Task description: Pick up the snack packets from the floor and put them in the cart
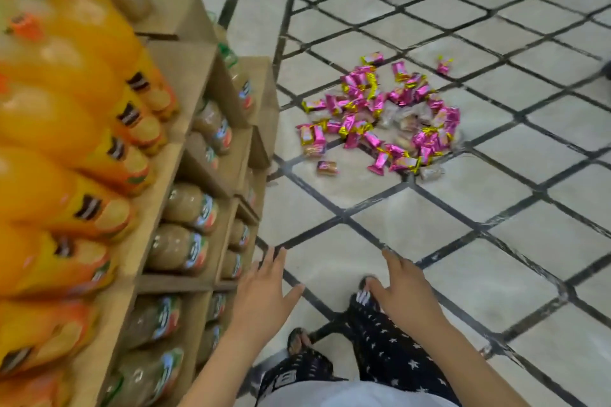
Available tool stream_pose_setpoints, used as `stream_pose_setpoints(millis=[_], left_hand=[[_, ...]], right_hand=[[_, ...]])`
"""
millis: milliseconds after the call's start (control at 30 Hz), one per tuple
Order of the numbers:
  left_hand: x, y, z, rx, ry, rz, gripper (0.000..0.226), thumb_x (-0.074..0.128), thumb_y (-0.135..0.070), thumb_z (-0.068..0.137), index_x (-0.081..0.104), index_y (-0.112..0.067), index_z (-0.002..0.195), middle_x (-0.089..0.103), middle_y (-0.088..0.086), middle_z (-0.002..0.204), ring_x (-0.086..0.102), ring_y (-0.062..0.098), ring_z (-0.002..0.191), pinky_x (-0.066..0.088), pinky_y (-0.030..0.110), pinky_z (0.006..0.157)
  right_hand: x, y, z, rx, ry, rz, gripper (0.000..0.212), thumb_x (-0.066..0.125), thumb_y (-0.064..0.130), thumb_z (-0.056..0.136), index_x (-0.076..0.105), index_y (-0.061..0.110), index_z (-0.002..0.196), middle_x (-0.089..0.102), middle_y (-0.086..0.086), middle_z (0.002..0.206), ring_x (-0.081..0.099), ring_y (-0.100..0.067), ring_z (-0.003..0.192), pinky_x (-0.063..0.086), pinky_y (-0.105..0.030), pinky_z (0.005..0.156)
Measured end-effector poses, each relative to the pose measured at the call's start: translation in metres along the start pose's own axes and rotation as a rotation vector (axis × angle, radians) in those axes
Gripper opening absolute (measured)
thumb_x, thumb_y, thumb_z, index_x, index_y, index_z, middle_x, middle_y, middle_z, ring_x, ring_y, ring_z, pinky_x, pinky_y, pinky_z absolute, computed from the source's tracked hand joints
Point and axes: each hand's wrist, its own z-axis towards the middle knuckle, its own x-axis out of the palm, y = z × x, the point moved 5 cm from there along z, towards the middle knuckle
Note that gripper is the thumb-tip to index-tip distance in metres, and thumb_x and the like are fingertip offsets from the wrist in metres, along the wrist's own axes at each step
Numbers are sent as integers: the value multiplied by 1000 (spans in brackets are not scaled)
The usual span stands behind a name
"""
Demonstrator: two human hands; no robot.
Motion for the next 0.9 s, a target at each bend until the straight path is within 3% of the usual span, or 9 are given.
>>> stream_pose_setpoints(millis=[67,233,367,533,767,900], left_hand=[[0,-21,32,25,35,11,82,41,-60,97,1,-24,158,2,0,166,8,22,152,12,35,123],[-18,-89,114,18,21,5,94,47,-57,96,-18,-23,154,6,2,165,13,23,151,17,36,122],[-34,-153,182,21,51,75,96,44,-61,95,-22,-21,153,3,5,166,13,25,151,19,36,122],[-65,-237,262,153,35,190,87,38,-62,97,-13,-25,156,-1,10,165,10,27,151,15,36,120],[-80,-284,360,161,111,253,83,40,-61,97,-3,-25,158,-2,11,165,10,30,151,17,40,120],[-74,-301,420,207,190,296,83,39,-63,96,-3,-25,158,0,12,165,9,30,151,18,40,119]], right_hand=[[-21,-21,25,51,-32,6,61,47,48,97,30,21,149,53,-8,132,46,-25,121,38,-30,92],[-75,-84,102,179,6,18,65,45,50,96,25,20,150,52,-11,129,48,-29,119,44,-37,93],[-132,-122,163,226,21,14,66,44,50,97,22,18,151,48,-14,133,47,-31,120,45,-38,94],[-204,-152,241,218,-9,-11,70,45,50,97,20,15,152,45,-18,139,45,-35,126,43,-42,99],[-263,-172,321,265,-90,-5,63,46,47,97,27,16,148,52,-17,124,50,-35,113,44,-38,86],[-257,-197,348,360,-11,45,69,46,49,96,22,17,152,46,-19,138,43,-35,128,41,-38,99]])
